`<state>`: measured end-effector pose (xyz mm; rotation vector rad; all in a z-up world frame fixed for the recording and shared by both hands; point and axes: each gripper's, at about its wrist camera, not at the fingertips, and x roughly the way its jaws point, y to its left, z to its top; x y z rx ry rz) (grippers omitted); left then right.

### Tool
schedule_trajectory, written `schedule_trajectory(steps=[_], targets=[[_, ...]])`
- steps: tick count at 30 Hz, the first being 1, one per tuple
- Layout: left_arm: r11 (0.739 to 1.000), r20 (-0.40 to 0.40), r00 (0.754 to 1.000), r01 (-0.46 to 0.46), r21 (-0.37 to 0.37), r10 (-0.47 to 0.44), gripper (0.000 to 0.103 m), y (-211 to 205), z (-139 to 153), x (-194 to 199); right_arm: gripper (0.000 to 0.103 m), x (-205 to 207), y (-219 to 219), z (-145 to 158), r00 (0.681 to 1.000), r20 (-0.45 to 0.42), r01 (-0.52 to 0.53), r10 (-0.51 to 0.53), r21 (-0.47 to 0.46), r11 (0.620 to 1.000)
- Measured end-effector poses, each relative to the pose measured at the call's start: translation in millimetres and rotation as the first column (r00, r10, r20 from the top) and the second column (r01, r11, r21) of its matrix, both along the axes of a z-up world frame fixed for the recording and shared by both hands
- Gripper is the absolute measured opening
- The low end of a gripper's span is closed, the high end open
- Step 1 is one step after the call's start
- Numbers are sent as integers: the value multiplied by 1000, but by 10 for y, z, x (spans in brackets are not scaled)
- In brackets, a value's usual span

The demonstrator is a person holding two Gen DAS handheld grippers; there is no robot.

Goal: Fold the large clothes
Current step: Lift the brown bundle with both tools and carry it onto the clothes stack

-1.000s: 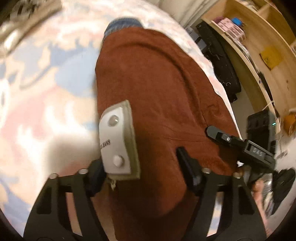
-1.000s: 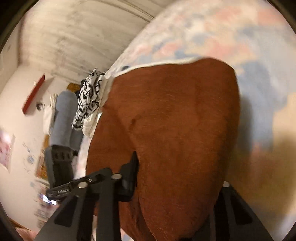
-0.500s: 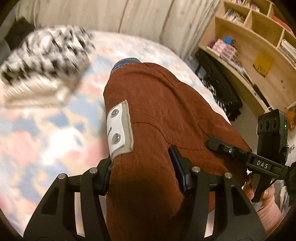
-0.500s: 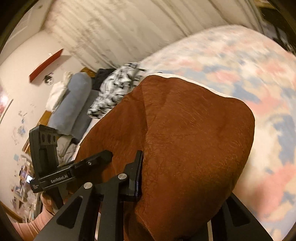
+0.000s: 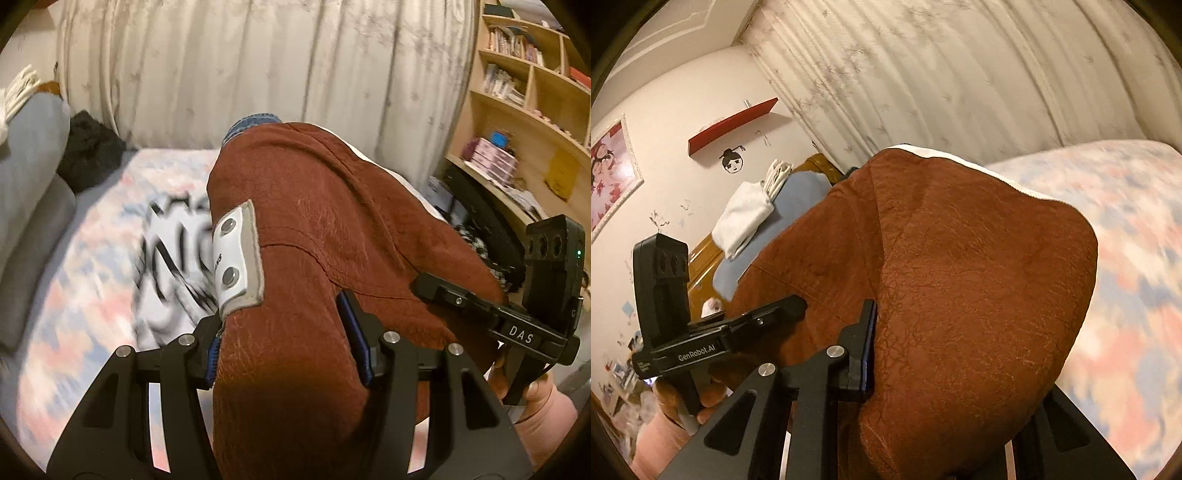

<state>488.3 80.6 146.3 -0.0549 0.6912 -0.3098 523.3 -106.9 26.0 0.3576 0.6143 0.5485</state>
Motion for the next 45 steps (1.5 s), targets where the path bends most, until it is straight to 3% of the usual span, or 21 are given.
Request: schedule_trajectory(steps=[5,7,9,11,14,18,23,27,29,31,35,38,41,45], targets=[[999,-4,999,-40,12,40,53,551,-259,881,21,1055,579,-219,1000,10,13,-13,3,1000],[998,-47,997,-65,19,66,53,687,-542,1268,21,1395,815,-394,1000,-6,12,-12,-5,1000],[995,-113,989,-89,35,92,53,860,-932,1549,22,1818,997,-762,996,-83,17,-15,16,1000],[992,-152,981,-110,59,117,60,965,-1230,1706,23,2113,1129,-1142,986,-165,25,-22,17,1000],[994,-126,986,-108,14,109,65,1098,-1381,1756,34,2325,1295,-1427,986,-162,46,-46,-4,999],[994,-107,989,-104,26,106,65,1189,-1334,1701,61,2323,1249,-1428,980,-195,45,-49,-28,999],[983,-48,983,-178,39,180,65,1531,-1140,1236,63,2099,1059,-1146,968,-251,4,-25,-82,997],[975,20,977,-215,50,214,57,1713,-885,967,63,1729,836,-851,983,-165,53,-77,-140,989],[978,31,979,-201,52,199,40,1678,-794,878,63,1629,785,-706,987,-107,99,-121,-193,976],[979,42,982,-185,82,182,33,1530,-726,831,63,1552,759,-624,986,-51,142,-158,-226,964],[975,75,989,-142,169,131,31,1145,-757,907,63,1437,963,-534,962,92,272,-256,-289,918],[963,43,990,-138,229,132,31,922,-920,1065,63,1515,1180,-658,981,60,192,-182,-285,939],[922,18,978,-204,330,210,30,846,-1163,1244,62,1858,1551,-951,985,-36,150,-170,-319,936],[910,18,970,-234,343,243,30,893,-1279,1350,61,2354,1901,-1350,975,-121,139,-185,-315,939]])
